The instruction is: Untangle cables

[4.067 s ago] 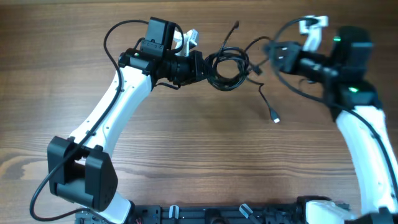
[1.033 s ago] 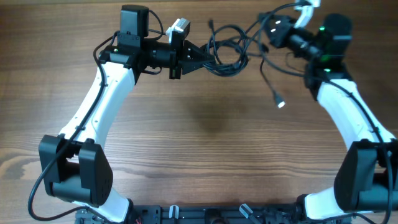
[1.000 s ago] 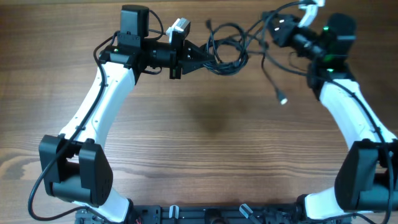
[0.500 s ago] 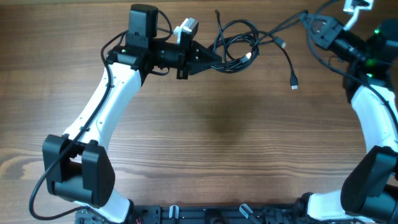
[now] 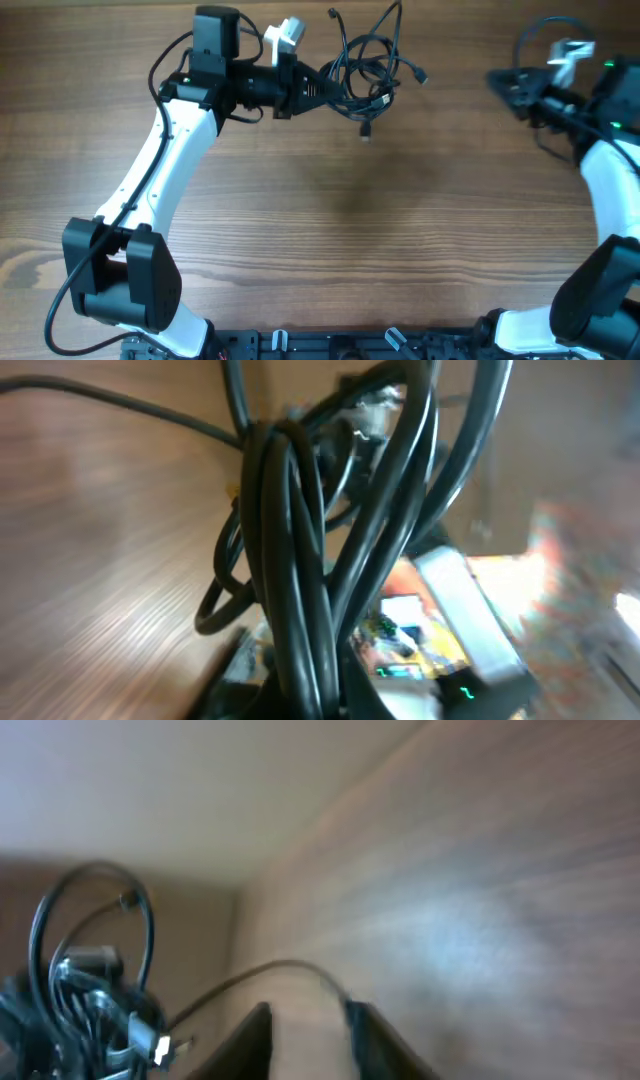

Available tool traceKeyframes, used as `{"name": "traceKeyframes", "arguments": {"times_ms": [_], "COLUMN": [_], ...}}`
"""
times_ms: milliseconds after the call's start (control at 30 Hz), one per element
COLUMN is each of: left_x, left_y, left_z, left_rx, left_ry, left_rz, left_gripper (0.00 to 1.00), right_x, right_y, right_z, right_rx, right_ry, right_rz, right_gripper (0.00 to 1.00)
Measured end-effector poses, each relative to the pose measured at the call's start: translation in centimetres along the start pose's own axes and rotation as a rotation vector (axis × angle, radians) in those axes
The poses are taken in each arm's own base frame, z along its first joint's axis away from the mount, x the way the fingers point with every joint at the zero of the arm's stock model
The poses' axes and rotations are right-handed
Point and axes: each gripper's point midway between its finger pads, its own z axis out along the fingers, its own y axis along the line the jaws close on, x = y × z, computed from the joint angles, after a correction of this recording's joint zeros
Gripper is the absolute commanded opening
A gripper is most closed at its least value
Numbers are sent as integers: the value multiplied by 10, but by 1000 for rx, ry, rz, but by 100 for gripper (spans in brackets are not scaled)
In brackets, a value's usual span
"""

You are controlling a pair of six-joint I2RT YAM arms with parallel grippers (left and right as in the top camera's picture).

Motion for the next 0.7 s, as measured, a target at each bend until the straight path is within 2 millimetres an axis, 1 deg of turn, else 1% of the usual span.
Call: {"name": "traceKeyframes", "arguments": {"times_ms": [100, 167, 233, 267, 367, 467, 533, 600, 700], "left_x": [1, 2, 3, 3, 5, 4, 3, 3, 5], "left_y": [28, 51, 64, 68, 76, 75, 75, 78, 88], "left_z": [-1, -3, -3, -2, 5, 12, 15, 15, 13], "left_rx": [-133, -254, -338, -364, -432, -454, -464, -493, -557], "left_ry": [-43, -71, -80, -81, -71, -58, -50, -47, -40], "left_rz": [-47, -49, -22, -8, 83, 187, 241, 274, 289], "left_gripper": [4, 4, 4, 4, 4, 4, 4, 4, 4], "right_x": [23, 33, 42, 46, 66, 86, 96, 99, 96], "right_y": [7, 14, 20, 23, 38, 52, 58, 58, 53], "right_z": [16, 25, 33, 36, 52, 66, 73, 76, 75], "right_rx": [-6, -16, -30, -37, -70, -102, -109, -100, -66], "right_ry": [78, 114, 143, 155, 215, 270, 294, 300, 287], "right_rz": [-53, -104, -148, -165, -231, -283, -310, -323, -323], "right_gripper": [52, 52, 52, 52, 51, 50, 49, 47, 47]}}
